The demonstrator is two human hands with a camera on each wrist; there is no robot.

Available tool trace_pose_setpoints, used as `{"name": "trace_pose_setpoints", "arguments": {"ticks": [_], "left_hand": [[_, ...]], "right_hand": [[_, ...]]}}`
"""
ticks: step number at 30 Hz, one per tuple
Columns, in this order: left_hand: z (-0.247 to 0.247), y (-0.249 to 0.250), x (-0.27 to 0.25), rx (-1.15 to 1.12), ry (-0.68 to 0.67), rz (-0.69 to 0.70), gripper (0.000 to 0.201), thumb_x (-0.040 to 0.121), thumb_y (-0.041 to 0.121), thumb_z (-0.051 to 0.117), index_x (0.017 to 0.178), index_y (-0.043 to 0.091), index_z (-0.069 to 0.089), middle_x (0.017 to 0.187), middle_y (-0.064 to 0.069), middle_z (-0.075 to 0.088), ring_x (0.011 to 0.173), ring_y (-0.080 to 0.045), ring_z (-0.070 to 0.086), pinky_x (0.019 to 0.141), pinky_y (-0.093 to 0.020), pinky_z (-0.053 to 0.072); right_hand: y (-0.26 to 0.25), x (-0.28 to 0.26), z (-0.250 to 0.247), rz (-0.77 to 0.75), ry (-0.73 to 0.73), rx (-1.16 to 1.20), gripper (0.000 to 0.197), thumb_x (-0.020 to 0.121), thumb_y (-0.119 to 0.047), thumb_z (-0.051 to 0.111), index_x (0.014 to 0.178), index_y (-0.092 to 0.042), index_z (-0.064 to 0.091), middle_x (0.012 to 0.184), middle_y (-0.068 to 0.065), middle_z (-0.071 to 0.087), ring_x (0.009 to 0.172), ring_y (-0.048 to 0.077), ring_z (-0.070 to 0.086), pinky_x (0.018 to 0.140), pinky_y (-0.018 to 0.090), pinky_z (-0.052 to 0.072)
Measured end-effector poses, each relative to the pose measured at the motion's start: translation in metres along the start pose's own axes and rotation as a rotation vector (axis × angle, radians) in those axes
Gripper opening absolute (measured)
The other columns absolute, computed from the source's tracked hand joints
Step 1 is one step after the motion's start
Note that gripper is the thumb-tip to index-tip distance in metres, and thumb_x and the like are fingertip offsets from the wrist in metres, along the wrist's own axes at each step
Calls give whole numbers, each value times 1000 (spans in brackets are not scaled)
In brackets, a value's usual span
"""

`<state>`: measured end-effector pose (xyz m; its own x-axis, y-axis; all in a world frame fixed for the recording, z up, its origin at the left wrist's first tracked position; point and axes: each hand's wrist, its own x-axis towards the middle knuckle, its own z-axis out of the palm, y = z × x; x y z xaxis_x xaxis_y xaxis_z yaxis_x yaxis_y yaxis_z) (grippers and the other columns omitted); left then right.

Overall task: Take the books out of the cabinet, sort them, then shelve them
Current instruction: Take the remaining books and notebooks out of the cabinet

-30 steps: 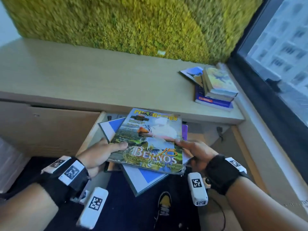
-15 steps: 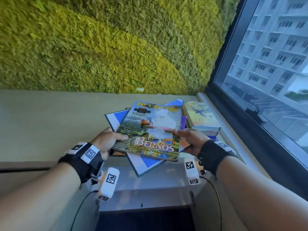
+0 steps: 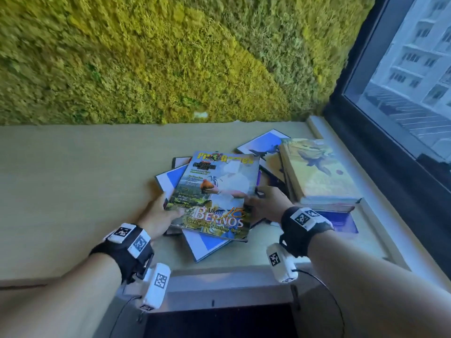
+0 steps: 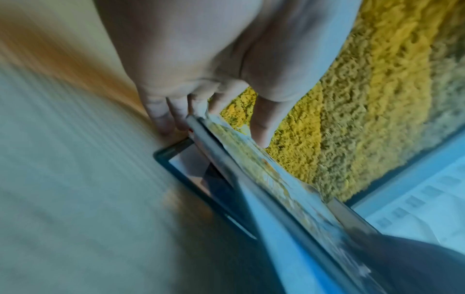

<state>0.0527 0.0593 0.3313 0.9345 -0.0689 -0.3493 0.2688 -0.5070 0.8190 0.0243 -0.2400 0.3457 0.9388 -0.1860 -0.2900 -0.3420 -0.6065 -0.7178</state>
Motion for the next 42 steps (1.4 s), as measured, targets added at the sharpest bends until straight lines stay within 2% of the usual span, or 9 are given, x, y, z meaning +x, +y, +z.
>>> {"name": "trace_pose_setpoints", "arguments": {"ticks": [3, 8, 12, 16, 20, 27, 32, 38, 42], "left_hand": [[-4, -5, -20, 51, 9, 77, 99, 68, 42, 76, 154, 13, 37, 140, -5, 57, 129, -23, 56, 110, -32, 41], [2, -53, -89, 128, 205, 268, 49, 82, 24, 72, 130, 18, 61, 121, -14, 59, 109, -27, 62, 101, -39, 50], [20, -106, -141, 153, -20, 317, 24, 90, 12, 68, 111, 25, 68, 103, -2, 63, 91, -18, 62, 78, -18, 45], [44, -179, -144, 274, -251, 160, 16, 91, 23, 68, 104, 34, 64, 111, -1, 59, 99, -17, 60, 90, -28, 47], [71, -225, -98, 347, -268, 46, 21, 90, 30, 68, 110, 29, 67, 119, -6, 66, 106, -23, 62, 92, -33, 49], [132, -246, 44, 340, -76, 164, 42, 81, 36, 65, 120, 19, 64, 121, -12, 69, 107, -31, 65, 92, -35, 49], [191, -243, 138, 492, -55, 239, 61, 92, 36, 66, 147, 22, 45, 148, -10, 50, 124, -30, 57, 92, -29, 46], [245, -235, 199, 679, -69, 323, 68, 94, 39, 64, 154, 21, 35, 153, -11, 47, 128, -32, 54, 97, -33, 48], [260, -233, 225, 874, -120, 329, 94, 76, 72, 50, 153, 20, 35, 153, -10, 46, 124, -29, 54, 101, -40, 46]], "right_hand": [[-3, -34, 5, -109, 67, -138, 23, 92, -34, 68, 108, -18, 70, 108, 12, 67, 99, 30, 63, 85, 38, 51], [18, -111, 34, -303, 203, -49, 24, 91, -28, 68, 115, -22, 71, 115, 7, 63, 107, 24, 63, 93, 38, 51], [55, -170, 76, -251, -44, -57, 12, 94, -23, 67, 105, -24, 72, 99, 1, 75, 94, 18, 70, 86, 31, 53], [112, -172, 131, -131, -210, -38, 10, 95, -24, 65, 99, -32, 69, 88, 3, 77, 85, 20, 74, 73, 32, 53], [168, -130, 164, 21, -240, 20, 12, 98, -16, 59, 104, -15, 69, 95, 7, 74, 83, 22, 73, 67, 32, 50], [271, 10, 176, 235, -126, 149, 14, 97, -24, 63, 110, -21, 62, 101, 10, 66, 69, 20, 64, 63, 29, 47], [315, 111, 186, 202, -17, 82, 56, 95, -33, 67, 146, -21, 45, 141, 9, 52, 124, 34, 57, 85, 43, 53], [300, 191, 193, -142, 84, -270, 47, 98, -34, 62, 138, -10, 57, 139, 13, 56, 128, 31, 54, 84, 26, 38], [283, 217, 211, -246, -112, -578, 55, 101, -36, 58, 147, -7, 49, 153, 14, 46, 140, 32, 45, 100, 28, 33]]}}
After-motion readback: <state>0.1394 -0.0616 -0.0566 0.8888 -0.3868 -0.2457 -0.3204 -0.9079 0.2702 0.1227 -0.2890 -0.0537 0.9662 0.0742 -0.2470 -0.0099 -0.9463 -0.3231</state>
